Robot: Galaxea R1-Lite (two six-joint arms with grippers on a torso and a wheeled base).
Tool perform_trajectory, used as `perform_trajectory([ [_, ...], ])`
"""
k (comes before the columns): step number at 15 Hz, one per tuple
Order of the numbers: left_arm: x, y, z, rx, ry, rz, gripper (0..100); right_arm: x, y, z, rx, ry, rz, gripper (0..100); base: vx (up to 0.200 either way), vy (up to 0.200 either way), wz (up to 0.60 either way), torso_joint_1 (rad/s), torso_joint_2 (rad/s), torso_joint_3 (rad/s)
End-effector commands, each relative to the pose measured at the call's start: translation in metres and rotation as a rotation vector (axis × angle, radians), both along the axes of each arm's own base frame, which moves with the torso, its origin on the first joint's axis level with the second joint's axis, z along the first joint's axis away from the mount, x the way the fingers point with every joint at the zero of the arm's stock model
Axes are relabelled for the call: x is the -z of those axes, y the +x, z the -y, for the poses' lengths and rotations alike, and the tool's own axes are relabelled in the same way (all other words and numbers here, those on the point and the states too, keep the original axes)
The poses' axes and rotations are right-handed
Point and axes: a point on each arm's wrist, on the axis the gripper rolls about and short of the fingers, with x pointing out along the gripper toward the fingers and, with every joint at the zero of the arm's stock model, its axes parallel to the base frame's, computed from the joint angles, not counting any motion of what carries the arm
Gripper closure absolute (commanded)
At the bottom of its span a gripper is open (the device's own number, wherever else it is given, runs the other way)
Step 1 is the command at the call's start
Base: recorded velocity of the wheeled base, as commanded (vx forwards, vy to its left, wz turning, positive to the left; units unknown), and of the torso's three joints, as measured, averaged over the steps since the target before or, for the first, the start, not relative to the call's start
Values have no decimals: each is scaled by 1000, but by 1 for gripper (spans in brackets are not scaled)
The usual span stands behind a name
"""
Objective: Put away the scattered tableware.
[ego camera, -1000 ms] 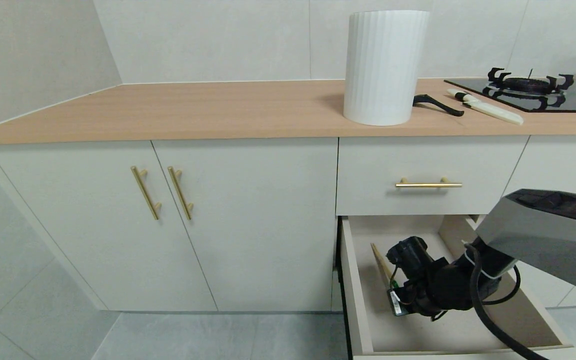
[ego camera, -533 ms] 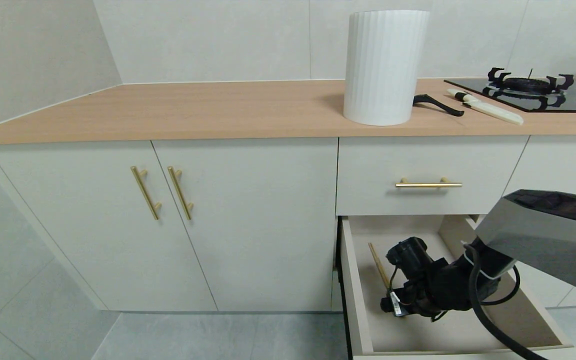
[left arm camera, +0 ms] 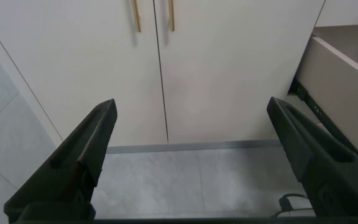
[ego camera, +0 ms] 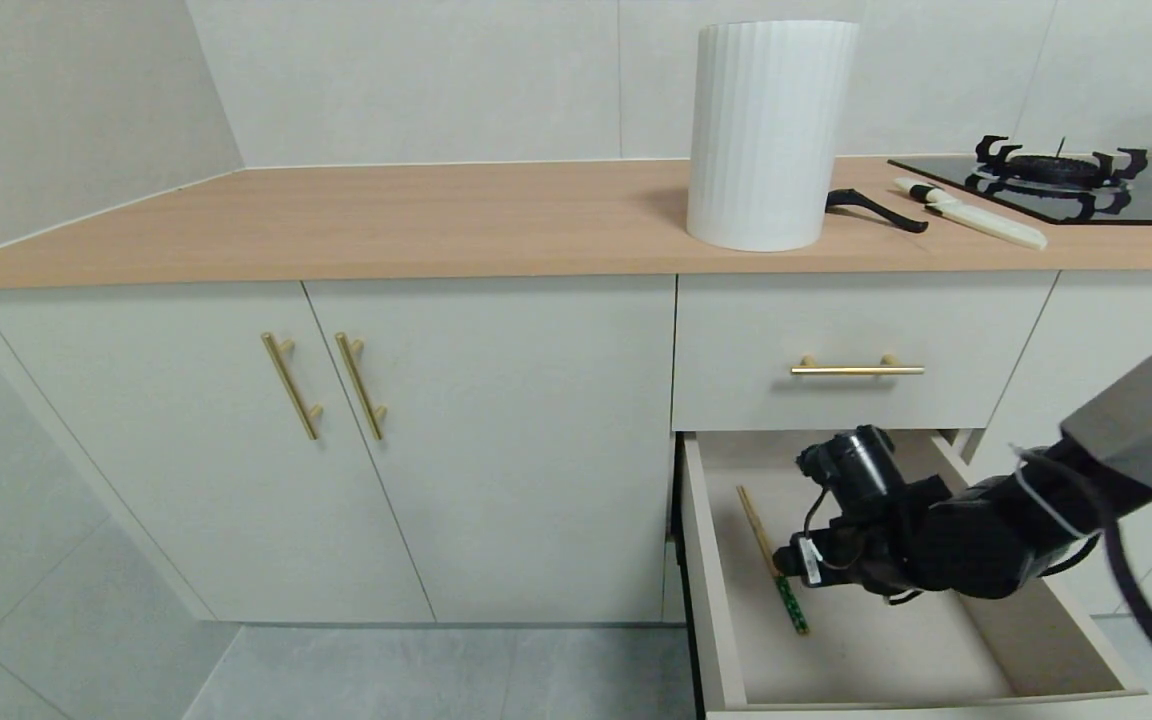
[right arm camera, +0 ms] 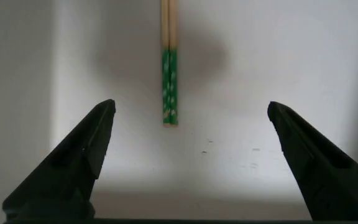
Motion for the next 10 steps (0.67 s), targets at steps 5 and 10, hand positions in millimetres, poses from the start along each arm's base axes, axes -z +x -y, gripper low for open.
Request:
perform_trajectory([
  [5, 0, 0, 0, 0, 0, -1, 0, -126, -42, 44, 33, 99, 342, 0, 0, 0, 0, 0, 0, 0],
  [10, 0, 0, 0, 0, 0, -1, 0, -146, -49, 57, 57, 109, 412, 0, 0, 0, 0, 0, 0, 0],
])
